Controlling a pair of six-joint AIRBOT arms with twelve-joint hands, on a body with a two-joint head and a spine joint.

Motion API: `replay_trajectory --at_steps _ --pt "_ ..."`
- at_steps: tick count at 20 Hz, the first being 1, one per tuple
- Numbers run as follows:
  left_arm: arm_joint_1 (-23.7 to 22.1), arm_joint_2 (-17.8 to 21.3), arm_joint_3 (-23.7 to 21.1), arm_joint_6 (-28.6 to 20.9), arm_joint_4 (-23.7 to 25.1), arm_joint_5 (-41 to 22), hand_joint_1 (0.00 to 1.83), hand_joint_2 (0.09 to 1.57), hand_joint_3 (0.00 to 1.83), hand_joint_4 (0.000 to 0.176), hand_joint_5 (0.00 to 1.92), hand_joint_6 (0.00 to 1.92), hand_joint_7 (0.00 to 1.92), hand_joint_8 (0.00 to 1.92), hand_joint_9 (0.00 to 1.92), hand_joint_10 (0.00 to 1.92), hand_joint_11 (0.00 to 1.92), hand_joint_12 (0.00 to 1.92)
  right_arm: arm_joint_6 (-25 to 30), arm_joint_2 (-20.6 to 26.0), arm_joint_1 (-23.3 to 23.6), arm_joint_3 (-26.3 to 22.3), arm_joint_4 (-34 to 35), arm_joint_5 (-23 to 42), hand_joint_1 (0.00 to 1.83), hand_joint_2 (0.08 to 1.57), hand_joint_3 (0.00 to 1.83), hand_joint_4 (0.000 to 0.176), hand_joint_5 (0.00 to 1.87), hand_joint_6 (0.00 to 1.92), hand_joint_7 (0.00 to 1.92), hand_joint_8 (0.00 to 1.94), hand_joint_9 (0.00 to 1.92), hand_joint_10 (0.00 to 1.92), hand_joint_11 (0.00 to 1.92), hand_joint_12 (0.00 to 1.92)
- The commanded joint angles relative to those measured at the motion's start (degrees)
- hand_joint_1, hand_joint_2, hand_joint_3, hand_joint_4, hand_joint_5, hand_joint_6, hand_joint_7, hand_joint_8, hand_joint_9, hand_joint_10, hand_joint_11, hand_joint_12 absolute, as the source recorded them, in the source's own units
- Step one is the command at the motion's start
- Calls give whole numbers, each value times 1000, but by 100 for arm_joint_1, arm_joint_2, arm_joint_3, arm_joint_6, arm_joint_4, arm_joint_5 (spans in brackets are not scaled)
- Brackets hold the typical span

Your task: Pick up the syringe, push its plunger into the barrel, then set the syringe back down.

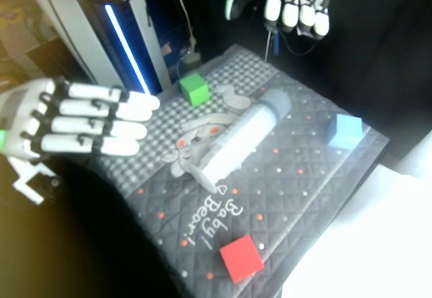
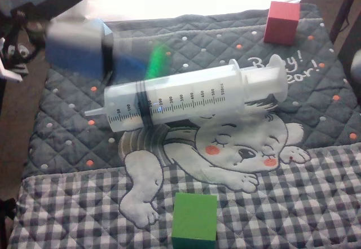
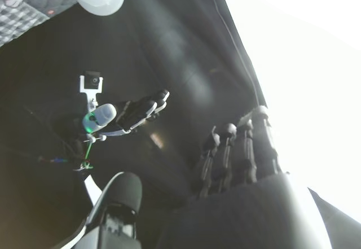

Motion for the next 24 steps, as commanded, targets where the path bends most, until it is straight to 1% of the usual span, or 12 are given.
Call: replay_trajectory --at_steps 1,5,7,8,9,10,11,12,15,16,21,24 --pt "-88 -29 -4 -45 -195 -509 530 792 10 41 37 3 127 2 120 9 18 258 18 7 66 11 151 694 732 637 21 33 148 8 67 3 53 5 0 220" --pt "-171 -54 14 -198 1 -305 520 775 0 21 24 5 82 5 39 6 0 51 18 -1 71 11 148 695 680 728 5 15 143 3 91 6 88 9 47 251" --pt "-287 -122 48 -289 189 -86 550 779 1 45 0 0 4 0 1 0 0 1 18 -5 75 11 148 695 593 702 0 25 127 4 84 5 85 7 34 250" --pt "-349 -161 68 -337 286 33 560 771 0 14 0 0 9 3 0 0 0 0 18 -6 78 10 148 695 673 672 0 39 117 1 73 1 81 4 44 257" --pt "-424 -205 95 -418 422 169 625 787 4 16 0 0 1 0 24 10 105 46 18 -9 83 10 148 695 672 672 0 38 119 2 79 3 89 7 53 265" --pt "-500 -254 123 -526 576 302 620 790 4 21 0 0 0 0 37 14 156 69 18 -13 93 10 146 696 681 652 0 31 103 0 70 0 85 4 53 269" --pt "-578 -301 143 -641 772 475 588 779 0 40 0 0 0 0 17 4 125 57 18 -21 112 10 136 696 682 622 0 55 63 0 45 0 58 0 26 260" --pt "-629 -339 155 -690 888 596 577 757 0 34 0 0 0 0 3 0 24 11 18 -28 126 10 126 696 311 828 36 34 114 7 76 4 60 1 4 227" --pt "-741 -510 259 -898 1240 932 541 726 0 0 0 0 2 1 26 10 98 44 18 -45 155 10 100 695 396 815 0 49 140 3 127 7 114 5 21 316" --pt "-743 -576 314 -946 1285 1015 528 716 0 0 0 0 1 0 31 11 108 49 18 -47 161 10 92 693 547 814 0 25 136 0 95 1 74 0 3 243" --pt "-772 -759 429 -971 1483 1488 460 675 0 0 0 0 0 0 0 0 53 33 18 -74 175 9 72 691 518 714 21 31 138 6 123 3 99 0 0 271" --pt "-787 -871 485 -1089 1710 1764 456 654 0 0 0 0 0 0 0 0 36 16 18 -102 182 12 64 689 601 674 0 66 99 0 137 3 131 7 17 356"
